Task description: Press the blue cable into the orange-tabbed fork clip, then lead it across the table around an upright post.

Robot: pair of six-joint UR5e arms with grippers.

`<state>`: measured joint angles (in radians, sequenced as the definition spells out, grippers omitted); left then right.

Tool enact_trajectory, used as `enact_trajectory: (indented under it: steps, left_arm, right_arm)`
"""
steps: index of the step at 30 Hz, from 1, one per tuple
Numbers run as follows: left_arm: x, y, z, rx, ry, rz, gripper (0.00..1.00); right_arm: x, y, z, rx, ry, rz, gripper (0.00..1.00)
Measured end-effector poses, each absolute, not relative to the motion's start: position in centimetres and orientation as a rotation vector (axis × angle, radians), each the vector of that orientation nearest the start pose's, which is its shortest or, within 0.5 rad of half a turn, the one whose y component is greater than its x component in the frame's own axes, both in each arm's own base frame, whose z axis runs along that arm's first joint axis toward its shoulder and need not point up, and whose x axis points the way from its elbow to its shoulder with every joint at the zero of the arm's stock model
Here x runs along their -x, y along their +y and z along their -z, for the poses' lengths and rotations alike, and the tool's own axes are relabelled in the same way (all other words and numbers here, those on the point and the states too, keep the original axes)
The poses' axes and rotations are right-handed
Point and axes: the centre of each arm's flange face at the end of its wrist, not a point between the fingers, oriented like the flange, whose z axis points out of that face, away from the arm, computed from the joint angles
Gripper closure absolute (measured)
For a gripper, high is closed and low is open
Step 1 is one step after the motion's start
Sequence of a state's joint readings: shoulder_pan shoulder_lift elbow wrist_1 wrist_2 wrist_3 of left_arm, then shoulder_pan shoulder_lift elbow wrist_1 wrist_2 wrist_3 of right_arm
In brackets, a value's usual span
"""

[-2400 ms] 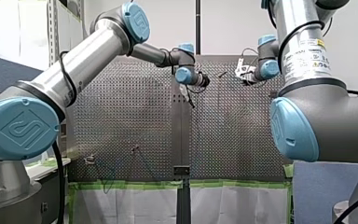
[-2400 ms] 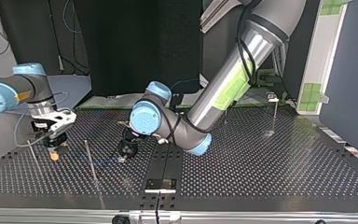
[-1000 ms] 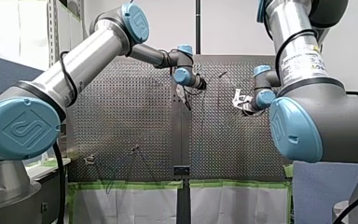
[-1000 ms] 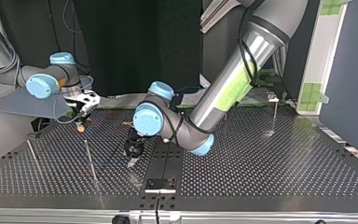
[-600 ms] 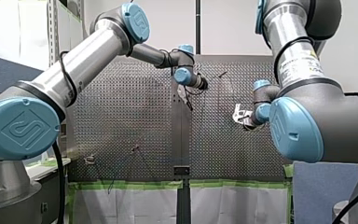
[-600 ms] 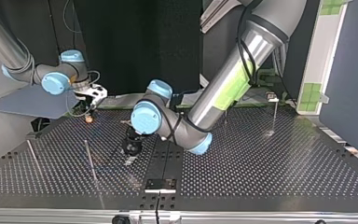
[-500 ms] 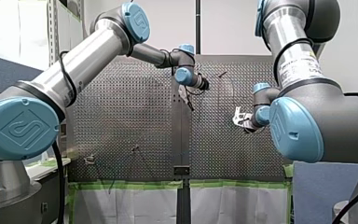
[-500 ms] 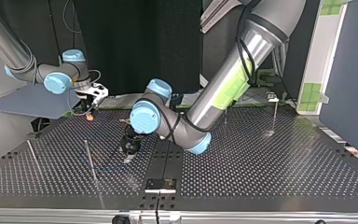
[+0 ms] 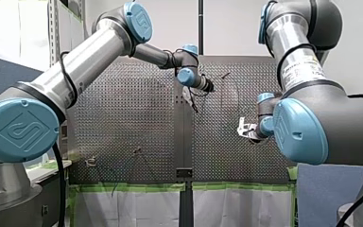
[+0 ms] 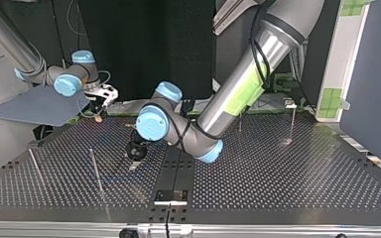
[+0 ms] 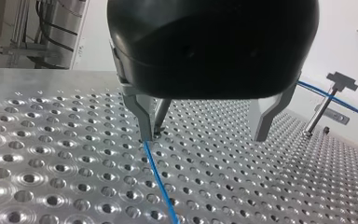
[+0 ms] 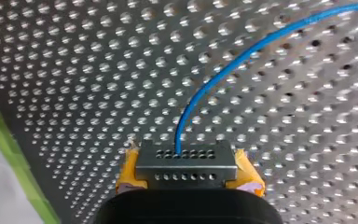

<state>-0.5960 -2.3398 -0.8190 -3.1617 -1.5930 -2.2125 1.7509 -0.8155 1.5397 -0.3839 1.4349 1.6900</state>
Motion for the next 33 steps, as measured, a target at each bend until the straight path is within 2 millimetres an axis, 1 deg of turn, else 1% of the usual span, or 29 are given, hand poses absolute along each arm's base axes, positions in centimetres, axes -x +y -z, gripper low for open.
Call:
enact_trajectory:
  steps: [2,5,16,24,27,33]
  left_arm:
    - [-57.4,-54.9,-35.8,0.058,1.69,0.933,0.0]
    - [-57.4,-55.0,-35.8,0.062,1.689,0.938,0.0]
    - [-57.3,-55.1,-35.8,0.064,1.691,0.94,0.0]
    - [-57.3,-55.0,-35.8,0.064,1.691,0.941,0.0]
    - [-57.3,-55.0,-35.8,0.065,1.69,0.94,0.0]
    - [-57.4,-54.9,-35.7,0.067,1.692,0.938,0.0]
  right_arm:
    - [-25.9,-60.7,-7.2,-1.666,-1.413,-1.3,1.0]
    - [-25.7,-60.5,-5.8,-1.683,-1.42,-1.278,1.0]
    - [-24.9,-60.6,-3.5,-1.683,-1.424,-1.259,1.0]
    - [-24.4,-60.0,0.1,-1.725,-1.439,-1.205,1.0]
    - [-24.4,-59.9,0.7,-1.729,-1.438,-1.2,1.0]
    - [-24.2,-60.2,1.0,-1.714,-1.427,-1.208,1.0]
